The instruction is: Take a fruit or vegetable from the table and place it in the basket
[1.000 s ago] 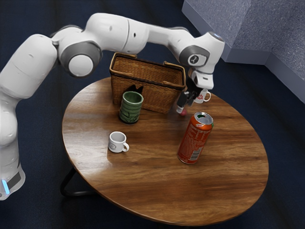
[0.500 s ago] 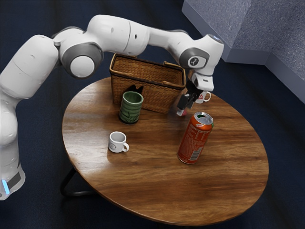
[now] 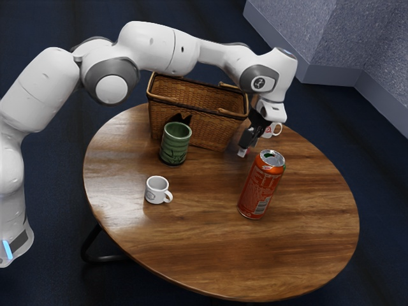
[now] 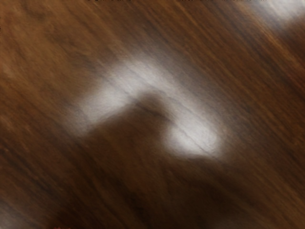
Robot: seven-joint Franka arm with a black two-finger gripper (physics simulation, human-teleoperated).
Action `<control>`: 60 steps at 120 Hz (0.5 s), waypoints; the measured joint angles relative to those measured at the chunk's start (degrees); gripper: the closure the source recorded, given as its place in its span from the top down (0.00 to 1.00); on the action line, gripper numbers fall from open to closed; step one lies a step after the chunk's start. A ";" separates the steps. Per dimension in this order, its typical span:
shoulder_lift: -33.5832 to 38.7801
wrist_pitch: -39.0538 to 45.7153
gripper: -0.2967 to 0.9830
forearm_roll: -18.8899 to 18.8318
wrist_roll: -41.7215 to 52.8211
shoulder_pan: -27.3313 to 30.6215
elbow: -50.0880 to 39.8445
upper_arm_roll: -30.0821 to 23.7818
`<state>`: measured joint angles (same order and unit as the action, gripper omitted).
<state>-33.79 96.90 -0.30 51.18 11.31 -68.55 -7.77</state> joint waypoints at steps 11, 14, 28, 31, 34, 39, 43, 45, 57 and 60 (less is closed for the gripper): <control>0.00 0.14 0.77 0.39 -0.43 0.10 -0.02 0.02; 0.00 0.17 0.77 0.46 -0.55 0.11 -0.02 0.02; 0.00 0.27 0.77 0.58 -0.99 0.14 -0.03 0.05; -0.01 0.26 0.77 0.55 -1.06 0.13 -0.01 0.06; -0.04 0.24 0.77 0.54 -1.12 0.13 0.04 0.08; -0.10 0.25 0.77 0.46 -1.12 0.17 0.24 0.13; -0.14 0.25 0.77 0.43 -1.16 0.17 0.32 0.17; -0.15 0.25 0.77 0.43 -1.19 0.17 0.36 0.18; -0.02 0.66 0.77 0.55 -1.19 0.32 0.45 0.21; 0.07 0.71 0.77 0.65 -1.30 0.36 0.47 0.23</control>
<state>-33.72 97.60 0.35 49.88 11.67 -68.08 -7.55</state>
